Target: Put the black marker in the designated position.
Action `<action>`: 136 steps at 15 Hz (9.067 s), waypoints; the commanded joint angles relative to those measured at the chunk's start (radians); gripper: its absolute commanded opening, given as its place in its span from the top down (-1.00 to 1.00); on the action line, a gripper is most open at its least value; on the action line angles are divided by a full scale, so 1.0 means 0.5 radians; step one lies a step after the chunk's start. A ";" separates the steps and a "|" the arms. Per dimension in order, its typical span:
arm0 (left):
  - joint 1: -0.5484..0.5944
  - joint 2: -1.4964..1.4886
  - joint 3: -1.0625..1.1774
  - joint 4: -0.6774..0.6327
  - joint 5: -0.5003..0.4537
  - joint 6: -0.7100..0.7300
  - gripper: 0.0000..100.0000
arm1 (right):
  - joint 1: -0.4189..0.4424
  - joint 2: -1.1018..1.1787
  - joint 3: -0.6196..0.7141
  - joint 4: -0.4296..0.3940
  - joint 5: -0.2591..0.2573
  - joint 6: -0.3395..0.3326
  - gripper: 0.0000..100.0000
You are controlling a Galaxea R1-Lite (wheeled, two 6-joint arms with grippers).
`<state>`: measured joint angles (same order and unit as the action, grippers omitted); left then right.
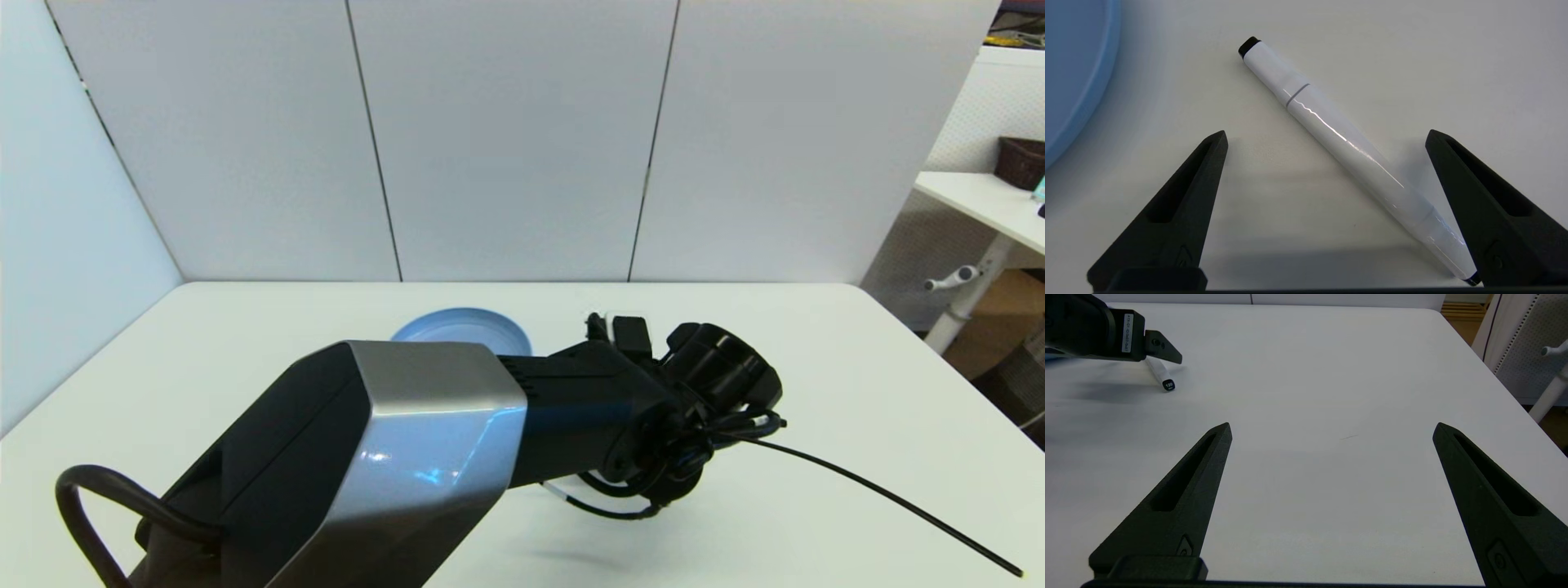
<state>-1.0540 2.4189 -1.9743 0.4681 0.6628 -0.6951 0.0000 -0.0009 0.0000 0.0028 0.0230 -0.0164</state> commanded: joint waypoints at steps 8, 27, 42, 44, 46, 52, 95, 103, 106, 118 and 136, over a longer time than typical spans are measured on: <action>0.000 0.022 0.000 -0.022 0.018 -0.030 -1.00 | 0.000 0.002 0.000 0.001 0.003 -0.001 -1.00; 0.010 -0.196 0.009 0.104 0.064 0.013 1.00 | 0.000 0.002 0.000 0.001 0.003 -0.001 -1.00; 1.117 -1.528 1.556 -0.313 -0.319 0.967 1.00 | 0.000 0.002 0.000 -0.002 0.003 -0.001 -1.00; 1.310 -1.500 1.709 -0.568 -0.448 1.059 1.00 | 0.000 0.002 0.000 0.001 0.003 -0.001 -1.00; 1.467 -1.380 1.841 -0.875 -0.583 1.077 1.00 | 0.000 0.002 0.000 0.001 0.000 -0.001 -1.00; 1.614 -1.027 1.804 -1.169 -0.881 1.090 1.00 | 0.000 0.002 0.000 0.001 0.003 -0.001 -1.00; 1.715 -2.037 1.786 -0.485 -0.871 1.240 -1.00 | 0.000 0.005 0.000 -0.002 0.003 -0.001 -1.00; 1.718 -3.252 2.651 -0.881 -1.353 1.464 -1.00 | 0.000 0.002 0.000 -0.002 0.003 -0.001 -1.00; 1.718 -3.540 2.933 -1.142 -1.356 1.553 -1.00 | 0.000 0.002 0.000 0.001 0.000 -0.001 -1.00; 2.065 -4.439 3.608 -1.117 -1.608 1.841 -1.00 | 0.000 0.002 0.000 0.001 0.003 -0.001 -1.00; 2.090 -4.841 3.949 -0.933 -1.368 1.439 -1.00 | 0.000 0.002 0.000 0.001 0.000 -0.001 -1.00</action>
<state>-0.0091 -0.0019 0.0000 0.0019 -0.0240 0.0311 0.0000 -0.0009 0.0000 0.0023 0.0230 -0.0164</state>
